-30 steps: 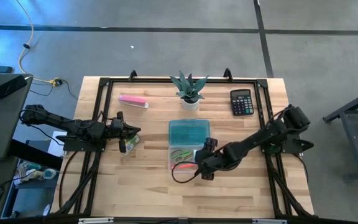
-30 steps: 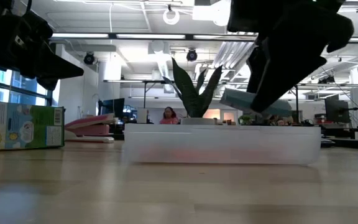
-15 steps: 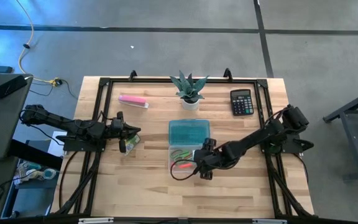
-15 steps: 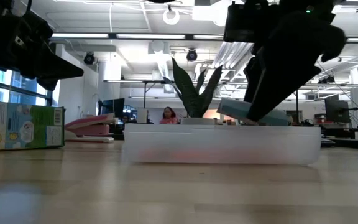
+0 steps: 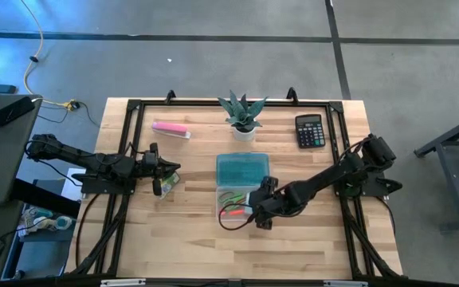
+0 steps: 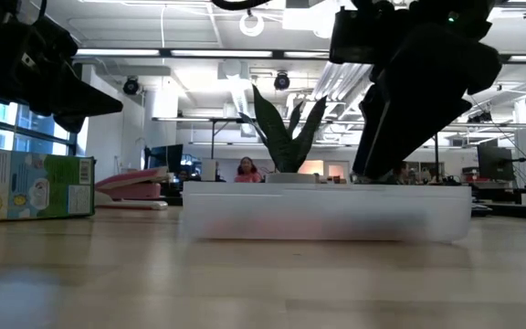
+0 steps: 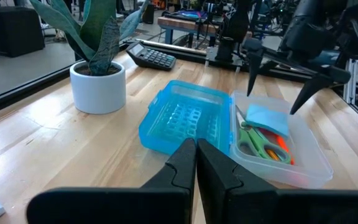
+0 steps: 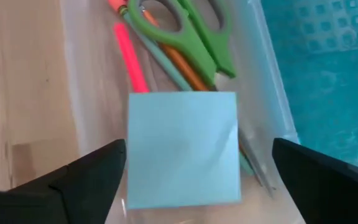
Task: Pack school essentials
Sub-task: Put the crayon box into the blue supply box
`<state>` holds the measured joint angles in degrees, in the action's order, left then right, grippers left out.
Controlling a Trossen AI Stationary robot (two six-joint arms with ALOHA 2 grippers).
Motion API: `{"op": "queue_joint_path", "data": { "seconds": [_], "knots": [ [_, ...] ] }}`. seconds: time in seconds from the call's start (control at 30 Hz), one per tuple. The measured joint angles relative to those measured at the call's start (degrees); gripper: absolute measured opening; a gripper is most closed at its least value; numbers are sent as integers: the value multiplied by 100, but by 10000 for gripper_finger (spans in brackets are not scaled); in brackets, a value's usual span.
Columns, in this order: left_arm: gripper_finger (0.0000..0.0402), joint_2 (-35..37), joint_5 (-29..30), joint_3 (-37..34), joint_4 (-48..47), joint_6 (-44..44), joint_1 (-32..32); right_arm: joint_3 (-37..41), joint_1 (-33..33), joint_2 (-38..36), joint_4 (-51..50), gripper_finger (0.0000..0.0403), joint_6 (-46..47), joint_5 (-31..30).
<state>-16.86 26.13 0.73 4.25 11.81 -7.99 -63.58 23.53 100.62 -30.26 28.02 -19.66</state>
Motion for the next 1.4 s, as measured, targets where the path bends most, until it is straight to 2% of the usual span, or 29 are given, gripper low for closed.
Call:
{"op": "queue_joint_path", "data": {
  "seconds": [0.2,0.4,0.47,0.8,0.9,1.07,1.3,1.4],
  "knots": [
    [5,0,0,0,2,0,1,0,0,-107,-98,398,-117,-347],
    [5,0,-2,0,0,0,2,0,2,-595,-445,400,-220,-1518],
    [5,0,-1,0,-4,0,1,0,0,-821,-627,400,-331,-1699],
    [5,0,-1,0,-11,0,2,0,-127,-1718,-888,400,-1164,-1797],
    [5,0,0,0,-13,0,0,0,-250,-1955,-1312,400,-1330,-1835],
    [5,0,0,0,-14,0,0,3,-438,-2513,-1982,400,-1236,-2146],
    [5,0,-1,0,-13,0,2,37,-630,-3361,-2214,400,-1353,-2176],
    [5,0,-1,0,-14,0,0,627,-618,-3861,-2178,400,-1077,-2259]
  ]
}}
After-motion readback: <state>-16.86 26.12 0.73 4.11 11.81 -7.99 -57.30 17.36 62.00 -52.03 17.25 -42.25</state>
